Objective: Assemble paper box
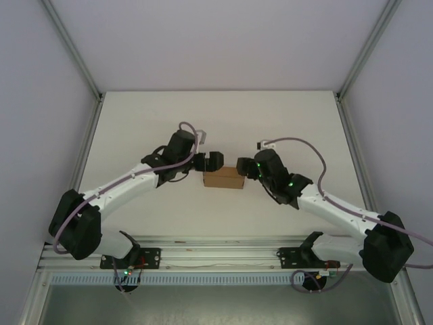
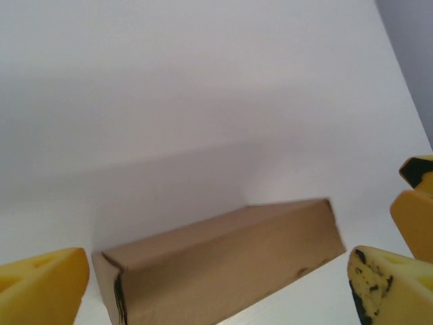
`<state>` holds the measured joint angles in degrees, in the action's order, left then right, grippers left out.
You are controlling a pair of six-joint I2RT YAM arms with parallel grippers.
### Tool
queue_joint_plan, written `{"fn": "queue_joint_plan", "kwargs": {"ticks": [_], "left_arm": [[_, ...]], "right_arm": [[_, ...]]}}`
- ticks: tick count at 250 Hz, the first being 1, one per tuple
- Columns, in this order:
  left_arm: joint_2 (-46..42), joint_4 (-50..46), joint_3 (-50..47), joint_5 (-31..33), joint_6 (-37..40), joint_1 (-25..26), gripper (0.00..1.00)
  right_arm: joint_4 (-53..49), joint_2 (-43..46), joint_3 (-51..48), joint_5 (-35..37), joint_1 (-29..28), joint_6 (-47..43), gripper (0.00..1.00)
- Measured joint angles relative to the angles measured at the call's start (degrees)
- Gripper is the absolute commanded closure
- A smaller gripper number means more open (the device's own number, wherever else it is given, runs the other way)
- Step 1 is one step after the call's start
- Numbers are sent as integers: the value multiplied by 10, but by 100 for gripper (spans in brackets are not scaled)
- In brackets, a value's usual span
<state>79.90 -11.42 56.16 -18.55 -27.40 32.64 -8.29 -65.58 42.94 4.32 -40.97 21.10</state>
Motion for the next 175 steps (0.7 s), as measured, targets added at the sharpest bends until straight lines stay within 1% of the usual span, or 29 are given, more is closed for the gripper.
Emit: {"fn": "queue_joint_plan", "kwargs": {"ticks": [4,7,9,14,20,39,57,87,107,136,151,175], "left_arm": [[-1,-7,8,5,2,0,0],[-2,-12,13,11,3,0,0],[-3,-15,16,14,3,0,0],[-6,-24,23,23,5,0,0],[-9,-33,30,33,5,0,0],[-31,-64,39,73,8,-3,0],[-57,-93,38,104,9,-14,0],[-106,-122,16,145,4,-56,0],[-143,-137,-17,165,-6,-85,0],[-185,-165,-73,183,-21,-99,0],[-199,-181,-97,188,-31,-99,0],[-217,-200,-125,193,-45,-99,0]], "right_arm": [[-8,0,10,0,0,-8,14],[-13,0,17,-1,0,-9,9],[-17,0,21,-1,0,-11,9],[-25,0,32,-1,0,-22,3],[-34,0,46,-7,0,-36,0],[-64,-7,85,-40,2,-97,0],[-94,-23,116,-87,2,-175,0],[-162,-69,161,-177,2,-336,0],[-214,-116,196,-216,2,-430,0],[-281,-212,264,-229,2,-533,1],[-311,-266,303,-229,2,-572,4],[-344,-333,349,-224,2,-612,9]]}}
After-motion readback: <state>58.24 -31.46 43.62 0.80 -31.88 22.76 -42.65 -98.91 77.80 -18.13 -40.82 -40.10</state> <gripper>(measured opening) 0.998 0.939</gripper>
